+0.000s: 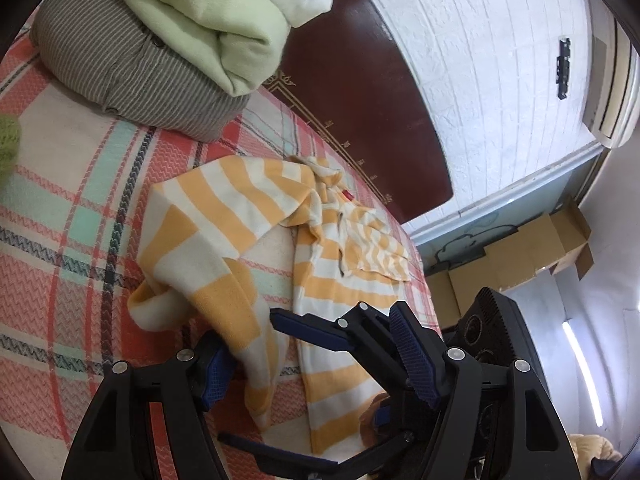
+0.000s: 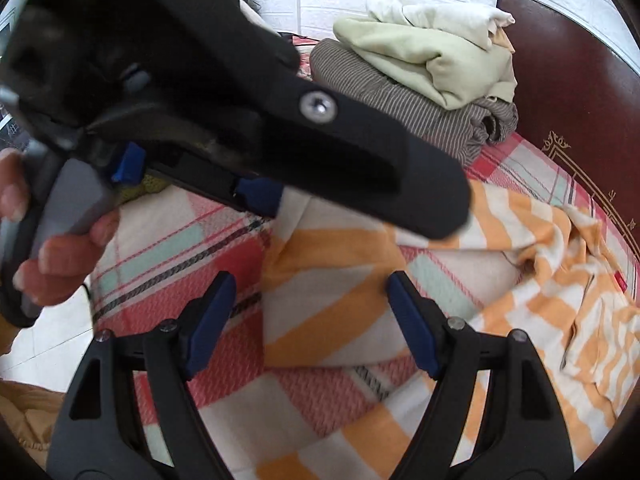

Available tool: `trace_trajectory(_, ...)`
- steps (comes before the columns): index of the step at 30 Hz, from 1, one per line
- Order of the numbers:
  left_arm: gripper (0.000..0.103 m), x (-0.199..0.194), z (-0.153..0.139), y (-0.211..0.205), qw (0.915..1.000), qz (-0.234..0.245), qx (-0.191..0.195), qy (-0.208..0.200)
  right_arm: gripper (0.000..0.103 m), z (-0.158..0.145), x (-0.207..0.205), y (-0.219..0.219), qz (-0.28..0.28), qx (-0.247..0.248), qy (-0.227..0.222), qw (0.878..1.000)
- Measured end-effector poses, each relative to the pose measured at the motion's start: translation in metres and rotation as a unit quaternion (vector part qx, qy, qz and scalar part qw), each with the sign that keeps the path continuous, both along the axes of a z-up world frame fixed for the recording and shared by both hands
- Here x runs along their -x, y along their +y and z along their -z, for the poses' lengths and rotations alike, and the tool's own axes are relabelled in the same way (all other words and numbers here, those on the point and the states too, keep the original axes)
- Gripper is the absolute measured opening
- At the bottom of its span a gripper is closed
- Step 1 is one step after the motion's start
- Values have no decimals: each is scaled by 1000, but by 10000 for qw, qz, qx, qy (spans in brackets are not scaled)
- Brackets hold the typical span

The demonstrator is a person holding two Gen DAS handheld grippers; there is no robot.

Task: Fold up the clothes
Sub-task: 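Fold the sleeve across the shirt with the left tool while the right tool grasps the shirt side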

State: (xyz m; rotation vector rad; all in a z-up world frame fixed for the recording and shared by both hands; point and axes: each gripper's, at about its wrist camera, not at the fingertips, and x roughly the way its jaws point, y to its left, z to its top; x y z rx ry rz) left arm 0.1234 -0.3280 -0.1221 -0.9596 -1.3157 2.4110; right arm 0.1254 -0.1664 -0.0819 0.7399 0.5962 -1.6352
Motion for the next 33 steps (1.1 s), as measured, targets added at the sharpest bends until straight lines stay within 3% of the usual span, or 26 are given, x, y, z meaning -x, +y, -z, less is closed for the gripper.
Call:
trace_trajectory(2, 73, 0, 0, -3, 10000, -23, -26, -25, 32, 1, 7, -2, -9, -92, -140, 9999)
trace_trajectory(4, 73, -1, -2, -6, 10000, -45, -41, 6, 21, 0, 17, 0, 78, -163, -297, 9994)
trace_trajectory(8, 73, -4, -11, -10, 9999, -64, 24, 127, 19, -20, 53, 21, 196, 300, -1382, 9898)
trace_trajectory(12, 74, -5, -22, -13, 9995, -102, 73, 281, 19, -44, 90, 47, 290, 824, -2405, 9667)
trace_trajectory(18, 79, -5, -37, -11, 9986, -112, 256, 454, 19, -81, 131, 87, 517, 1514, -3133, 9361)
trace_trajectory(26, 79, 22, -40, 27, 9959, 369, 780, 267, 19, -129, 173, 131, 861, 2026, -3064, 9261)
trace_trajectory(33, 79, 64, -35, 71, 9835, 739, 1649, -102, 19, -145, 202, 173, 1110, 2055, -2896, 9282)
